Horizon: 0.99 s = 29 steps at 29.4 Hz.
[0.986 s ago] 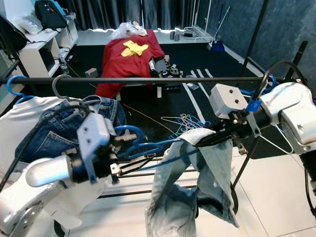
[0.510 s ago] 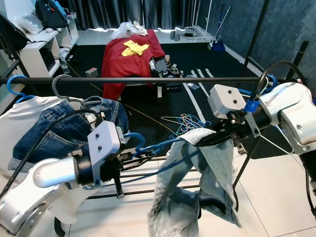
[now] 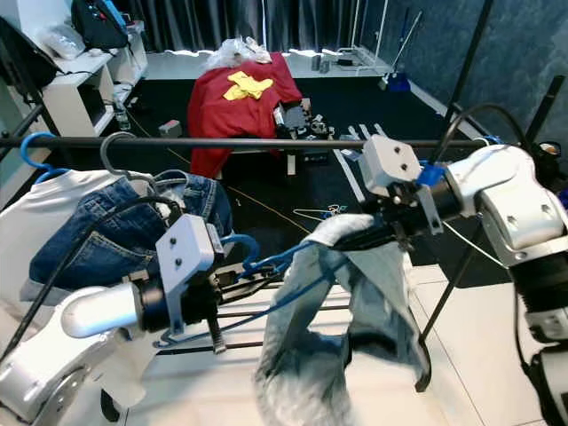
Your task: Hang hanger
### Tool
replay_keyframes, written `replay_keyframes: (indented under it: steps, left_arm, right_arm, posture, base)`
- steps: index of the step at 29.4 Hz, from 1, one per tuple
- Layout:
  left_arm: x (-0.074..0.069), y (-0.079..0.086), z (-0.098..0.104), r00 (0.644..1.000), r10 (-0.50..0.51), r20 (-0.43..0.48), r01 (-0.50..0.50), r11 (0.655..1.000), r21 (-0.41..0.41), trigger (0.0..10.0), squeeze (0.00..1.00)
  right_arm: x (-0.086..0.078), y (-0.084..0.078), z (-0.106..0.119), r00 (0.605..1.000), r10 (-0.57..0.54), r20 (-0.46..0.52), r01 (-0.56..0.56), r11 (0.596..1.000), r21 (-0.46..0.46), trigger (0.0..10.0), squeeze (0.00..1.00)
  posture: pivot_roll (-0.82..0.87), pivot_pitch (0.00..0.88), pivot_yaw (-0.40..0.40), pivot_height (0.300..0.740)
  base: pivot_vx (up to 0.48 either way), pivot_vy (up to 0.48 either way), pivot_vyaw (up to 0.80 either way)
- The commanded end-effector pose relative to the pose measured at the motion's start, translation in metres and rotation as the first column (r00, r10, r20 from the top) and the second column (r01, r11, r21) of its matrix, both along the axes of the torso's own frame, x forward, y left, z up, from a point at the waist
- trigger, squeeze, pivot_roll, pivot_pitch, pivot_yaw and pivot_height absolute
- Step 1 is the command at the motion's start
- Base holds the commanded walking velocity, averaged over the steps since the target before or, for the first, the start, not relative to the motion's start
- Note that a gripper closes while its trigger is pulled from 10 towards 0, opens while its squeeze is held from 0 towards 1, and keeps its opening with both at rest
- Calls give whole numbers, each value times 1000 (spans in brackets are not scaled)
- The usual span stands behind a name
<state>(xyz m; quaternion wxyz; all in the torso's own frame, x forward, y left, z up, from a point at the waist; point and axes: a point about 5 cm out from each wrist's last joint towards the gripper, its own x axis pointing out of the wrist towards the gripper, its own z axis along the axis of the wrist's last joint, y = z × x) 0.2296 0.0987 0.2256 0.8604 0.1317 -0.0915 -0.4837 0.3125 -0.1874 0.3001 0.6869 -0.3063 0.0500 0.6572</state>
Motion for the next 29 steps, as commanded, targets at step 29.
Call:
replay_keyframes:
  steps: [29]
  left_arm:
    - [17,23,14,975,201,96,-191,976,-102,0,0]
  right_arm:
    - [-5,-47,21,976,-217,7,209,950,232,10000,1000]
  posture:
    - [-136,0,-55,740]
  base:
    - [0,0,0]
